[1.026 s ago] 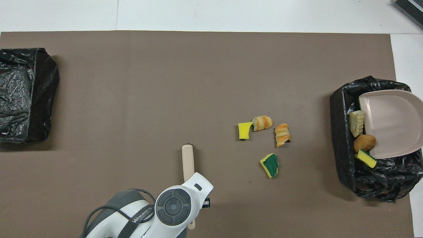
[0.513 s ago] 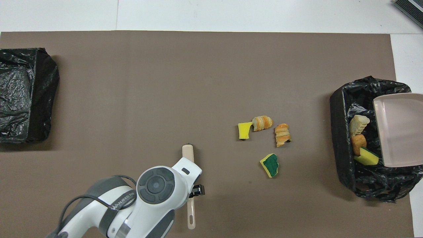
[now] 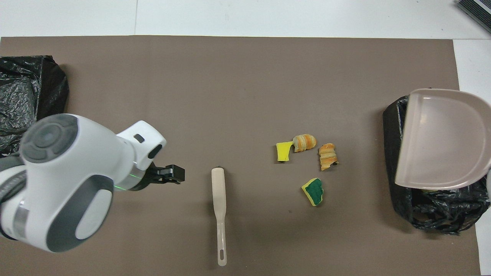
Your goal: Sweep and dump trash in bin
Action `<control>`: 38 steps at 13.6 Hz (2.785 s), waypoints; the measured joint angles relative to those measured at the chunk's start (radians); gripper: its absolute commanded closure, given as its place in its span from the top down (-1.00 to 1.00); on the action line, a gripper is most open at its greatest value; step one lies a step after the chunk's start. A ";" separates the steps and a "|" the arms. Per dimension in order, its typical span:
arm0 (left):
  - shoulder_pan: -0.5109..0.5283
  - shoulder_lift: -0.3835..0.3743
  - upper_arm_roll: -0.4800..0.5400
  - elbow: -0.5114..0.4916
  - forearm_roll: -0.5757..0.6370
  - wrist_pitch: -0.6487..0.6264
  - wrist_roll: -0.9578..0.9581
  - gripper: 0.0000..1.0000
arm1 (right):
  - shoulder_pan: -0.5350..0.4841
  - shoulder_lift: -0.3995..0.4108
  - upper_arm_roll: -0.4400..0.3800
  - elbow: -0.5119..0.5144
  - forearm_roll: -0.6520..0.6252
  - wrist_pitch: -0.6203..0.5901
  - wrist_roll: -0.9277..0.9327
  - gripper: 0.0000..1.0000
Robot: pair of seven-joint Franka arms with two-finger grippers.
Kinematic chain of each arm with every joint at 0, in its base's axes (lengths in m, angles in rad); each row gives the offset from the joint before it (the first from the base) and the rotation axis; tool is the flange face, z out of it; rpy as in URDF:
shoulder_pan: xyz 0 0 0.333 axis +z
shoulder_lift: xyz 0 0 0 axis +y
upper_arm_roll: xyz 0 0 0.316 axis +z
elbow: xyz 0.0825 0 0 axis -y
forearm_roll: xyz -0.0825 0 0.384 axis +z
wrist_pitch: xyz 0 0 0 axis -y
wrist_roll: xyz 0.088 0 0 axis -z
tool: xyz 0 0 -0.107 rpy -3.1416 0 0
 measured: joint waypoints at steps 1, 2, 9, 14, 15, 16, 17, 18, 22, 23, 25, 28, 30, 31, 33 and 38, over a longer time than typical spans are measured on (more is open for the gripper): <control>0.042 0.004 0.001 0.023 0.014 -0.009 0.052 1.00 | 0.003 0.001 0.024 0.002 0.077 -0.006 0.132 -1.00; 0.079 0.010 0.001 0.045 0.036 -0.015 0.090 1.00 | 0.006 0.004 0.036 0.003 0.166 -0.006 0.271 -1.00; 0.241 0.078 0.002 0.268 0.132 -0.123 0.297 1.00 | 0.183 0.139 0.058 0.005 0.405 0.153 1.135 -1.00; 0.288 0.100 0.008 0.392 0.145 -0.224 0.352 1.00 | 0.349 0.398 0.060 0.112 0.477 0.380 1.603 -1.00; 0.288 0.104 0.007 0.404 0.146 -0.231 0.363 1.00 | 0.371 0.444 0.060 0.135 0.487 0.423 1.646 -1.00; 0.288 0.109 0.005 0.408 0.146 -0.232 0.376 1.00 | 0.388 0.482 0.060 0.151 0.500 0.458 1.664 -1.00; 0.288 0.112 0.004 0.408 0.146 -0.233 0.384 1.00 | 0.402 0.504 0.060 0.161 0.513 0.472 1.668 -1.00; 0.288 0.116 0.002 0.408 0.146 -0.233 0.387 1.00 | 0.419 0.520 0.060 0.164 0.533 0.481 1.668 -1.00; 0.288 0.118 0.000 0.408 0.146 -0.235 0.388 1.00 | 0.514 0.596 0.060 0.163 0.548 0.549 1.767 -1.00; 0.289 0.118 0.001 0.409 0.146 -0.236 0.389 1.00 | 0.521 0.618 0.059 0.164 0.548 0.579 1.778 -1.00; 0.290 0.115 0.004 0.412 0.146 -0.238 0.388 1.00 | 0.516 0.653 0.054 0.165 0.548 0.635 1.779 -1.00; 0.295 0.100 0.016 0.418 0.146 -0.247 0.388 1.00 | 0.511 0.690 0.051 0.171 0.548 0.656 1.779 -1.00; 0.297 0.094 0.019 0.418 0.146 -0.252 0.388 1.00 | 0.511 0.694 0.051 0.175 0.548 0.656 1.779 -0.92; 0.298 0.093 0.020 0.418 0.146 -0.252 0.388 1.00 | 0.511 0.694 0.051 0.178 0.548 0.656 1.779 -0.93; 0.300 0.090 0.021 0.423 0.146 -0.251 0.388 1.00 | 0.511 0.694 0.051 0.181 0.548 0.656 1.779 -0.93; 0.301 0.080 0.019 0.432 0.146 -0.251 0.388 1.00 | 0.511 0.694 0.051 0.181 0.549 0.656 1.783 1.00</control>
